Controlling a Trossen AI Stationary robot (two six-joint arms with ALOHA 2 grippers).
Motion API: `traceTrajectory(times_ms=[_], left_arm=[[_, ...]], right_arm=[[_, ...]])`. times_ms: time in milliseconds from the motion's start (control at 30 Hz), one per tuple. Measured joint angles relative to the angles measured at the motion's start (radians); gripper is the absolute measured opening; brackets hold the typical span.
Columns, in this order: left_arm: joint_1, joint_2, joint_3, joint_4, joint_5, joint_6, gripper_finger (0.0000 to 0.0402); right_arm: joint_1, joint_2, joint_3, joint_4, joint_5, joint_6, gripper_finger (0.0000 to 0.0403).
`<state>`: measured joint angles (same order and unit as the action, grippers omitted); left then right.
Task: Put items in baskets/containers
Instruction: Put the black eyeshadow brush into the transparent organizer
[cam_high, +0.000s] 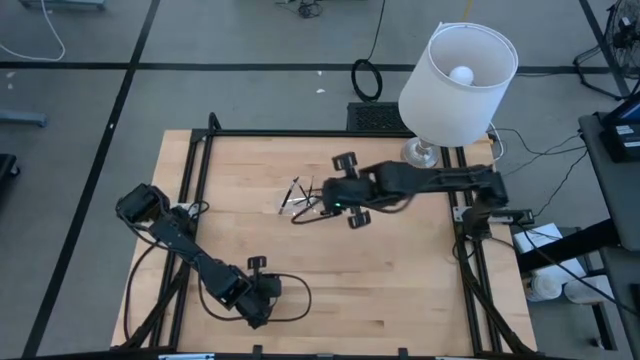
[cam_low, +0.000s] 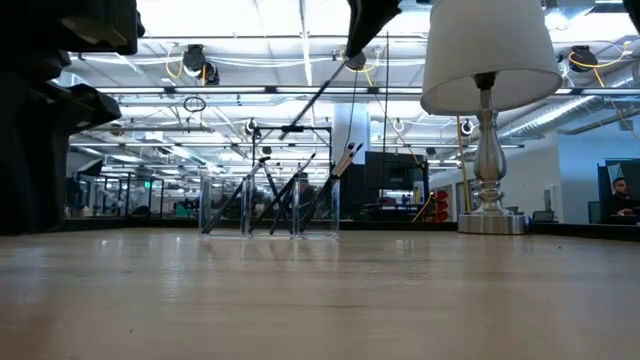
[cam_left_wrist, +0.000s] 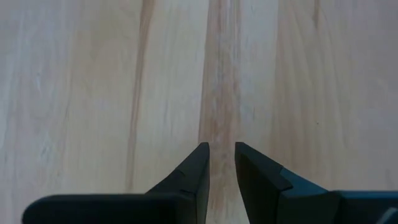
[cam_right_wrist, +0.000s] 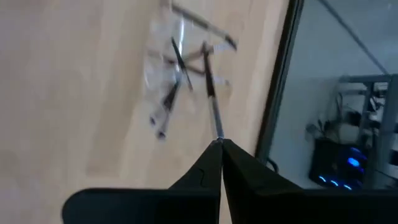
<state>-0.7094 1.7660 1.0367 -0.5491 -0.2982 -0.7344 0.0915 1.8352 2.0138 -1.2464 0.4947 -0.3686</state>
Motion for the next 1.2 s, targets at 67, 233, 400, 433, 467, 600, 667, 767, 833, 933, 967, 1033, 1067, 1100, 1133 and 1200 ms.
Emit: traceTrajectory(times_ms=[67, 233, 400, 433, 467, 600, 667, 767, 833, 933, 967, 1033, 1067, 1100, 1133, 1200], left_arm=[[0.000, 0.000, 0.000, 0.001, -0.001, 0.000, 0.0085], [-0.005, 0.000, 0.000, 0.001, -0.003, -0.002, 0.0085], [-0.025, 0.000, 0.000, 0.000, -0.027, -0.002, 0.0085], [-0.028, 0.000, 0.000, 0.000, -0.027, -0.002, 0.0085], [-0.031, 0.000, 0.000, 0.000, -0.027, -0.002, 0.0085], [-0.034, 0.000, 0.000, 0.000, -0.043, -0.002, 0.0085], [-0.034, 0.000, 0.000, -0.001, -0.047, -0.001, 0.0085], [-0.034, 0.000, -0.001, -0.001, -0.048, 0.014, 0.0085], [-0.034, 0.000, -0.001, 0.000, -0.052, 0.018, 0.0085], [-0.034, 0.000, -0.001, -0.001, -0.053, 0.018, 0.0085], [-0.034, 0.000, -0.001, -0.001, -0.054, 0.018, 0.0085], [-0.034, 0.000, -0.001, 0.000, -0.054, 0.017, 0.0085], [-0.034, 0.000, -0.001, 0.000, -0.054, 0.017, 0.0085], [-0.034, 0.000, -0.001, -0.001, -0.054, 0.016, 0.0085], [-0.034, 0.000, -0.001, 0.000, -0.054, 0.015, 0.0085], [-0.034, 0.000, -0.001, -0.001, -0.054, 0.014, 0.0085]], right_arm=[[-0.017, 0.045, 0.047, -0.034, 0.020, -0.048, 0.0000], [-0.059, 0.106, 0.067, -0.024, 0.055, -0.141, 0.0000], [-0.095, 0.143, 0.068, -0.004, 0.054, -0.171, 0.0000], [-0.102, 0.148, 0.068, 0.002, 0.053, -0.179, 0.0000], [-0.106, 0.149, 0.067, 0.006, 0.052, -0.185, 0.0000], [-0.125, 0.145, 0.067, 0.031, 0.025, -0.201, 0.0000], [-0.131, 0.145, 0.067, 0.047, 0.002, -0.209, 0.0000], [-0.132, 0.146, 0.067, 0.043, -0.026, -0.258, 0.0000], [-0.132, 0.146, 0.067, 0.048, -0.028, -0.291, 0.0000], [-0.141, 0.146, 0.067, 0.067, -0.061, -0.306, 0.0000], [-0.149, 0.146, 0.067, 0.073, -0.099, -0.304, 0.0000], [-0.165, 0.145, 0.060, 0.098, -0.174, -0.296, 0.0000], [-0.173, 0.145, 0.052, 0.115, -0.197, -0.289, 0.0000], [-0.180, 0.145, 0.046, 0.126, -0.208, -0.283, 0.0000], [-0.187, 0.146, 0.041, 0.129, -0.210, -0.280, 0.0000], [-0.202, 0.146, 0.032, 0.128, -0.211, -0.280, 0.0000]])
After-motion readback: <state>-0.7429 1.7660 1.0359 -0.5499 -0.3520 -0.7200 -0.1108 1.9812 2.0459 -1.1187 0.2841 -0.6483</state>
